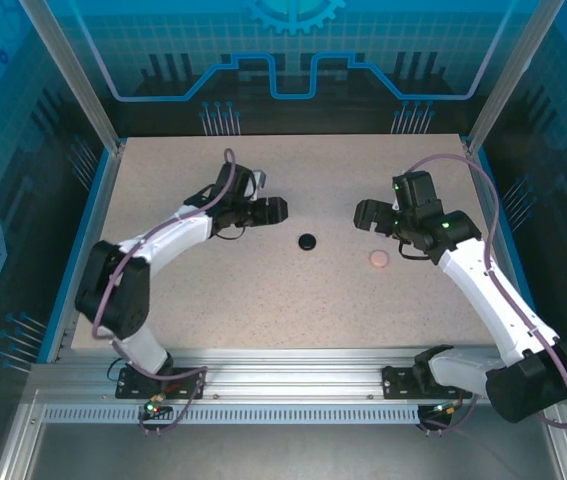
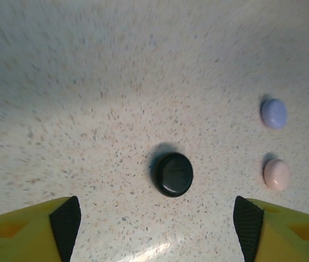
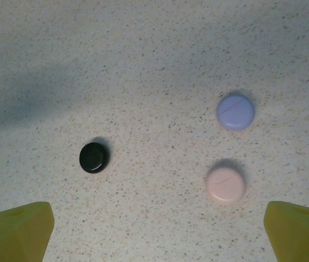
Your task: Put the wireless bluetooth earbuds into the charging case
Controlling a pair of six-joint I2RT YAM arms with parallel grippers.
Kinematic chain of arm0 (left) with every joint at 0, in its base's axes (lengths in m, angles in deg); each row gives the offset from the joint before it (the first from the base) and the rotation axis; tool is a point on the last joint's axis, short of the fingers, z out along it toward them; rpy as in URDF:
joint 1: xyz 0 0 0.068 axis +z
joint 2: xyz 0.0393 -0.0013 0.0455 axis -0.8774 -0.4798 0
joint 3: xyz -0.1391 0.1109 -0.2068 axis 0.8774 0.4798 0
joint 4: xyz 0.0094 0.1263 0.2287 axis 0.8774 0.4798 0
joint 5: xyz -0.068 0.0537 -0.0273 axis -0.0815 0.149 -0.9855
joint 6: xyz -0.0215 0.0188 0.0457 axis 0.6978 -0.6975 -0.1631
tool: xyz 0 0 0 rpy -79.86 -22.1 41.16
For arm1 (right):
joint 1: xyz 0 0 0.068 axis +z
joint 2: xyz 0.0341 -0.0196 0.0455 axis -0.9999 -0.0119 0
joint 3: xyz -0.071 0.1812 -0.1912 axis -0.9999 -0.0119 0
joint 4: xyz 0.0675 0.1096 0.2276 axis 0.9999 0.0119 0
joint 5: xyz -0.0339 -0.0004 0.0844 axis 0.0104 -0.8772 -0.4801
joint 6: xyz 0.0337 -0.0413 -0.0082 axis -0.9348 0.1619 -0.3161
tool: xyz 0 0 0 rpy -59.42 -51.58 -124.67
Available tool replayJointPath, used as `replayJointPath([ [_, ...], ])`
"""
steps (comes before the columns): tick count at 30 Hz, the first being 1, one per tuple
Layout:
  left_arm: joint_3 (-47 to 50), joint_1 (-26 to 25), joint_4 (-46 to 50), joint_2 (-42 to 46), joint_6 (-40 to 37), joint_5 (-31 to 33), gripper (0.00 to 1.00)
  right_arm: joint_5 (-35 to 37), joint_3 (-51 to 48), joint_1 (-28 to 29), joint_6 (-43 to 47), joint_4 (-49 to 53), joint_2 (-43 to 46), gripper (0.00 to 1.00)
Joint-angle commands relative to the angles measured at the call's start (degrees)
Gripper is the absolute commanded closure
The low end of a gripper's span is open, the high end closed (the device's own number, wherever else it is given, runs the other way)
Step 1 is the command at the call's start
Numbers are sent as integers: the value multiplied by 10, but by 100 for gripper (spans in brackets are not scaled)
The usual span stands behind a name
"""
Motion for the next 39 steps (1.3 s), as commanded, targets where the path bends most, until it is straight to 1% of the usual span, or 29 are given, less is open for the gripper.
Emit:
replayJointPath([
  [1, 21, 4, 36, 60, -55, 45, 22, 35, 23, -8, 21, 17, 5, 0],
  [3, 35, 4, 36, 90, -71, 67, 21, 42, 21, -8, 30, 14, 4, 0],
  [4, 44, 4, 30, 108, -74, 82, 12, 43, 18, -9, 36, 7, 5, 0],
  [6, 72, 4, 7, 141, -81, 108, 11, 52, 11, -9, 46, -6, 7, 0],
  [7, 91, 3, -13, 161, -84, 124, 2, 60, 7, -9, 51, -12, 7, 0],
  [12, 185, 4, -115, 247, -120, 189, 1, 109, -44, -12, 52, -82, 11, 0],
  [15, 265, 3, -226, 307, -139, 222, 1, 126, -88, -14, 54, -147, 18, 0],
  [17, 328, 4, -304, 353, -170, 238, 1, 131, -107, -16, 63, -176, 21, 0],
  [20, 368, 4, -335, 402, -208, 294, 1, 139, -122, -17, 110, -202, 16, 0],
  [22, 386, 7, -350, 423, -235, 333, 1, 130, -128, -19, 144, -214, 10, 0],
  [23, 397, 12, -366, 429, -249, 339, 1, 132, -133, -21, 154, -223, 8, 0],
  [26, 422, 41, -396, 434, -285, 338, 1, 131, -157, -30, 199, -273, 14, 0],
  [28, 434, 70, -405, 420, -289, 336, 1, 130, -181, -37, 240, -305, 19, 0],
  [30, 457, 97, -430, 403, -288, 322, 1, 156, -194, -43, 264, -328, 19, 0],
  [32, 481, 120, -461, 380, -283, 314, 1, 163, -209, -57, 277, -352, 21, 0],
  [34, 503, 133, -506, 345, -289, 302, 1, 171, -233, -79, 280, -385, 28, 0],
  [39, 521, 147, -561, 263, -294, 294, 1, 160, -314, -123, 279, -498, 38, 0],
])
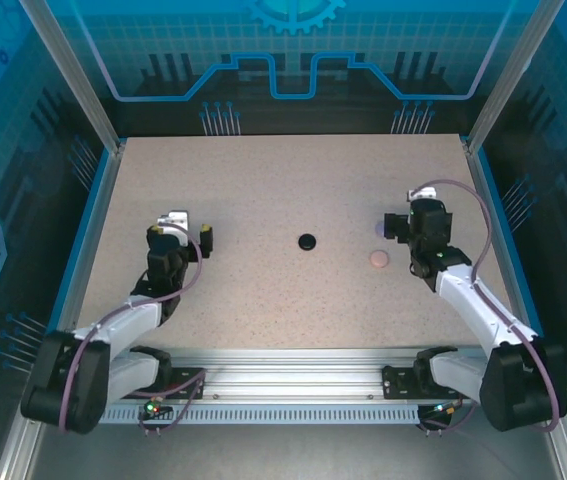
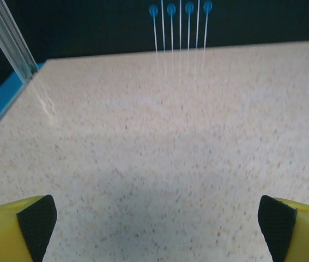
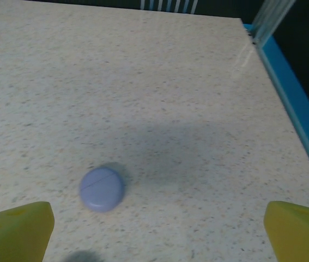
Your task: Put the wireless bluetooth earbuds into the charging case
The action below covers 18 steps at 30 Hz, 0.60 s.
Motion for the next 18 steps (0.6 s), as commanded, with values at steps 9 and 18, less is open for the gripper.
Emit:
replayJointPath([
  [9, 21, 42, -209, -142, 17, -87, 1, -43, -126, -25, 40, -324, -89, 0],
  [18, -9, 53, -209, -207, 2, -151, 1, -131, -159, -21, 65, -492, -204, 0],
])
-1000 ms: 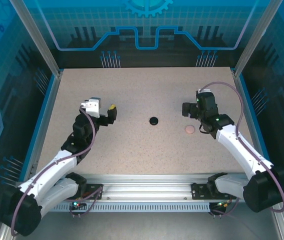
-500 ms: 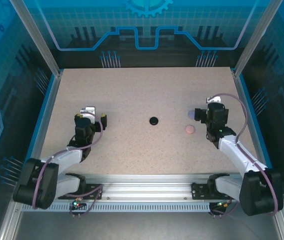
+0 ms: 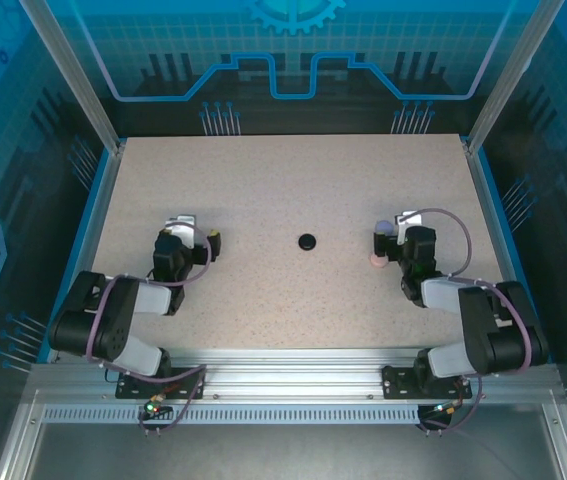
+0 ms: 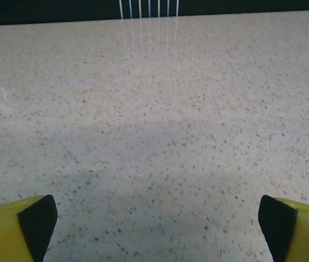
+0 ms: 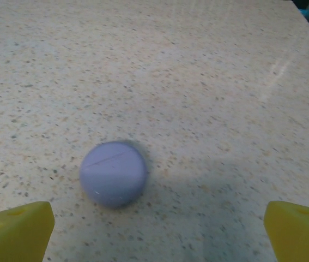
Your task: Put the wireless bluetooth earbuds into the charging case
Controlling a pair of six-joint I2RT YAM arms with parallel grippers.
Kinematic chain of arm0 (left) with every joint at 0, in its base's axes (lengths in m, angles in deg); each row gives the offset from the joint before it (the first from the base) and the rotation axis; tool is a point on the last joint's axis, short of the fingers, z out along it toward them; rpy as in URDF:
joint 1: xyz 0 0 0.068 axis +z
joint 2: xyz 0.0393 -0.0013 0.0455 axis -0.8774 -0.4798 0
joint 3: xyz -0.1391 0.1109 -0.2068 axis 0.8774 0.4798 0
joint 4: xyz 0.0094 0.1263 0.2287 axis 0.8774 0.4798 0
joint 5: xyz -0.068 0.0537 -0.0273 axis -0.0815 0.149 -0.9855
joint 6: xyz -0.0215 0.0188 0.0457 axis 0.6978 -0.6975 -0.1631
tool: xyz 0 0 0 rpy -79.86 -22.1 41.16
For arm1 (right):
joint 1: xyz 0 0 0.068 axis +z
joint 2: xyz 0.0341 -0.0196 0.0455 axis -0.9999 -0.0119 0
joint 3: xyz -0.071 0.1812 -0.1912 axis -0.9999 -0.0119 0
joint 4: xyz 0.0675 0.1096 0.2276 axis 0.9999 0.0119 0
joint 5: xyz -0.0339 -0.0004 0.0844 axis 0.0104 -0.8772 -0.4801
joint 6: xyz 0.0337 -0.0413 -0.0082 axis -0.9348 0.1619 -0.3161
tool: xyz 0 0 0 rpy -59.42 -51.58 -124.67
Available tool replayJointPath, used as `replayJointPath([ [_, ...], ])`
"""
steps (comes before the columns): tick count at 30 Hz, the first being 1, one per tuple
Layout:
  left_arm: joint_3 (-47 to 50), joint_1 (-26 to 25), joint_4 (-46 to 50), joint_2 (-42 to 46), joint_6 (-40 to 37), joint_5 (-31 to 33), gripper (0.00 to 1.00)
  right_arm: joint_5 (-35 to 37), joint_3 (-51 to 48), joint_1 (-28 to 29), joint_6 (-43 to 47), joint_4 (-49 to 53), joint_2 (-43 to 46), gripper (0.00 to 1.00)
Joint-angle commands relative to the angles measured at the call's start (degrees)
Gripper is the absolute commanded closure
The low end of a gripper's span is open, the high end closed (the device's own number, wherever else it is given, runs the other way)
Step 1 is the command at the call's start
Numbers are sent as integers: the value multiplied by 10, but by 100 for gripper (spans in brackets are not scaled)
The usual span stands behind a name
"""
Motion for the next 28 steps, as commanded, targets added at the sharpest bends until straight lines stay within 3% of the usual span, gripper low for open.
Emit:
replayJointPath([
  [1, -30, 16, 1, -6, -2, -33, 1, -31, 11, -1, 22, -118, -50, 0],
  [2, -42, 20, 30, -5, 3, -39, 1, -47, 21, -11, 11, -73, -40, 0],
  [7, -72, 51, 80, -10, 34, -65, 1, -69, 23, -26, 0, -76, -42, 0],
  [28, -69, 44, 74, -10, 35, -36, 1, -75, 24, -29, 3, -74, -42, 0],
])
